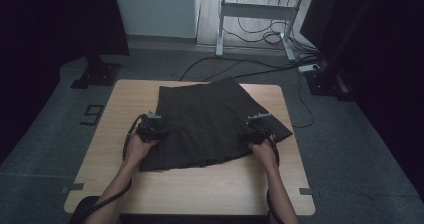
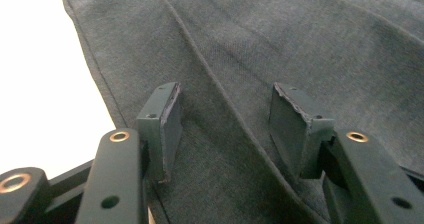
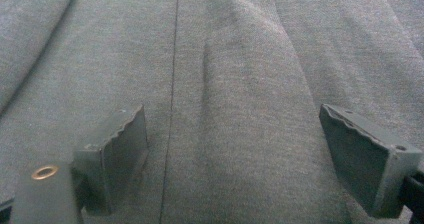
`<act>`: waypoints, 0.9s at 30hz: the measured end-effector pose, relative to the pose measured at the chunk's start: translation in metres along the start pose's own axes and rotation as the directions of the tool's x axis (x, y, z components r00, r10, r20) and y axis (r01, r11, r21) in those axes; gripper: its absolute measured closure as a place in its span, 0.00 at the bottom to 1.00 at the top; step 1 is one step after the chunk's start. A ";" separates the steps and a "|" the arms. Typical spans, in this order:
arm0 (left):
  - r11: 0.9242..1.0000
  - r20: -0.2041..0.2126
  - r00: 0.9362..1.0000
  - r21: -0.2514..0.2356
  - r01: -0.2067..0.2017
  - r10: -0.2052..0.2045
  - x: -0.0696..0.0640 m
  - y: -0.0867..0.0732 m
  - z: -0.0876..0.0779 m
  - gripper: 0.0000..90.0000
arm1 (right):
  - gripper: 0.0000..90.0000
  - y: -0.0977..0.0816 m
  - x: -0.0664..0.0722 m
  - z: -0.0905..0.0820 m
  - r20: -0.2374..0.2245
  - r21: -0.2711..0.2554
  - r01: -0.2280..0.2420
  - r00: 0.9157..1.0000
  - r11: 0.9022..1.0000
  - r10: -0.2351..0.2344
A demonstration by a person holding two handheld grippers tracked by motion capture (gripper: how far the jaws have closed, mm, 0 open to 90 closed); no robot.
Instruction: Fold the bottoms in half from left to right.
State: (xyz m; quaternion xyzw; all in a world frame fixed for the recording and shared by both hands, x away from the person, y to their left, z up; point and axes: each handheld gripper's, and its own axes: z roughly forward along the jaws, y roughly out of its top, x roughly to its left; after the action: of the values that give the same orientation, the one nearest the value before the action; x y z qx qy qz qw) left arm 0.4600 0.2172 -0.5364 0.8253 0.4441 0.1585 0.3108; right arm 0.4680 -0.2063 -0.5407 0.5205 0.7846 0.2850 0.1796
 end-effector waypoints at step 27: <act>0.996 0.078 0.994 -0.036 -0.080 0.082 -0.071 -0.072 -0.056 0.51 | 0.15 -0.087 0.020 -0.065 -0.031 -0.053 0.027 0.999 0.998 -0.029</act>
State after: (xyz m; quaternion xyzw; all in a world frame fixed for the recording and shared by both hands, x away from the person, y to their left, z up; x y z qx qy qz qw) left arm 0.3451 0.2087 -0.5404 0.8430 0.3947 0.1453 0.3352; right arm 0.3601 -0.2307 -0.5454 0.4998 0.7869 0.3113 0.1846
